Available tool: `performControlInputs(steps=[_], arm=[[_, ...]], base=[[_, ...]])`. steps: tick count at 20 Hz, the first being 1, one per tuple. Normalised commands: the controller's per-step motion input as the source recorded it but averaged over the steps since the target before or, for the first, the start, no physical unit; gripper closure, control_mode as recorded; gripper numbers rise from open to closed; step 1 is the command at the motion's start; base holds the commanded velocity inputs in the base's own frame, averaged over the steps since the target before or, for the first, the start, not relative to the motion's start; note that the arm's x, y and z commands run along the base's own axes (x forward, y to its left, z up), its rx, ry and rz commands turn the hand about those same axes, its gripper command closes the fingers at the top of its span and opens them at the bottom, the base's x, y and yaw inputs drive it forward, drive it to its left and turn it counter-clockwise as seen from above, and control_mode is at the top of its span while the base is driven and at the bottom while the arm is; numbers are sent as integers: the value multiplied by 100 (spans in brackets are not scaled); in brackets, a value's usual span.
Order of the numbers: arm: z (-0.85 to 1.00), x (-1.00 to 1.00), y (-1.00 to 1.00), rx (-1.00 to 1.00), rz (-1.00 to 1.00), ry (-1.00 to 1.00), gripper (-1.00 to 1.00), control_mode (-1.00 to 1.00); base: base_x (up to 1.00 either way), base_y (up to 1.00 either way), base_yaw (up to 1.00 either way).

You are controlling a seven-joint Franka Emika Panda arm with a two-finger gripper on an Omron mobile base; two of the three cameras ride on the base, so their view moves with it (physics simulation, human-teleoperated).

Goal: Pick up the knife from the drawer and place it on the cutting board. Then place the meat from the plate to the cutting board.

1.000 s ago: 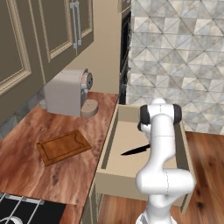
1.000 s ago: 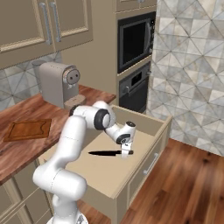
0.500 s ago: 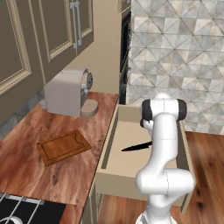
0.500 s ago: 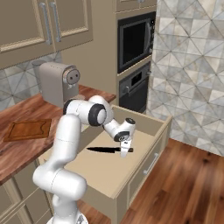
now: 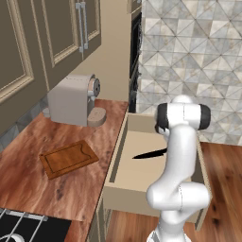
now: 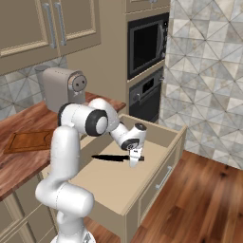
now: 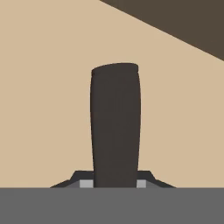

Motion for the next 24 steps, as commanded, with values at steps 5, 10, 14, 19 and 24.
performControlInputs(steps=[5,10,14,19,24], arm=[[48,-33,3,0,0,-6,100,-100],[49,-27,14,0,0,-5,100,-100],[51,-22,23,-1,1,-4,100,-100],[50,-14,30,-1,5,0,100,-100],[41,0,42,-2,9,0,100,-100]], base=[[0,0,0],[0,0,0],[0,0,0],[0,0,0],[0,0,0]])
